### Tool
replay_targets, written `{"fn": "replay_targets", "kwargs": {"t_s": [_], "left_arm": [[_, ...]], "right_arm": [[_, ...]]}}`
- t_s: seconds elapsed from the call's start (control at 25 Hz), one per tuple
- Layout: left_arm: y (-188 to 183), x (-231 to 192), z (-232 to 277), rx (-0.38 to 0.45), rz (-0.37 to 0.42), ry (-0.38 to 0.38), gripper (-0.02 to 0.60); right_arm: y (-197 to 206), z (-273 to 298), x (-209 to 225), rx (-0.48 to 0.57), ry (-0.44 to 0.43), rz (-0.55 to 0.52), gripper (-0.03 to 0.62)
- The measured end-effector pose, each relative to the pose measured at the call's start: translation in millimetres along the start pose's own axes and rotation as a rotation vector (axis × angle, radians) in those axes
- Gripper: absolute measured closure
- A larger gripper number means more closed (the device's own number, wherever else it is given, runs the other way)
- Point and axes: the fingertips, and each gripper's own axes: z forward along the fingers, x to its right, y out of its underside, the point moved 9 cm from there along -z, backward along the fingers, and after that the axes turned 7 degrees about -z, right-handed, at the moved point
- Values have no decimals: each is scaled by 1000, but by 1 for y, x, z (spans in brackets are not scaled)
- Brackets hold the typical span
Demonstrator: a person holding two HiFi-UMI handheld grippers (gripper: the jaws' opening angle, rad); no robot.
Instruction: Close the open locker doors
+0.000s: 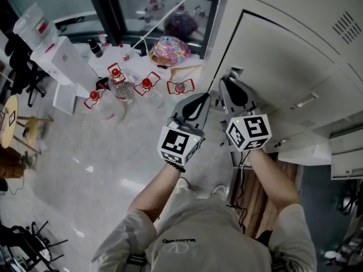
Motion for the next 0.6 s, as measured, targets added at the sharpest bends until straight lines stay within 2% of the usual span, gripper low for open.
{"fn": "replay_targets", "kwargs": {"t_s": [0.12, 0.36, 0.48, 0.6], "left_arm": [[1, 0, 1, -8, 15, 0, 586], [11, -18, -1, -45, 34, -54, 586], [16, -25, 4, -75, 26, -29, 586], [19, -29, 13, -108, 29, 1, 586]], "right_arm": [[0, -5, -2, 17, -8, 1, 549], [2, -32, -9, 44, -30, 9, 555], [9, -47, -6, 7, -14, 21, 583], [15, -56, -2, 6, -24, 32, 582]]}}
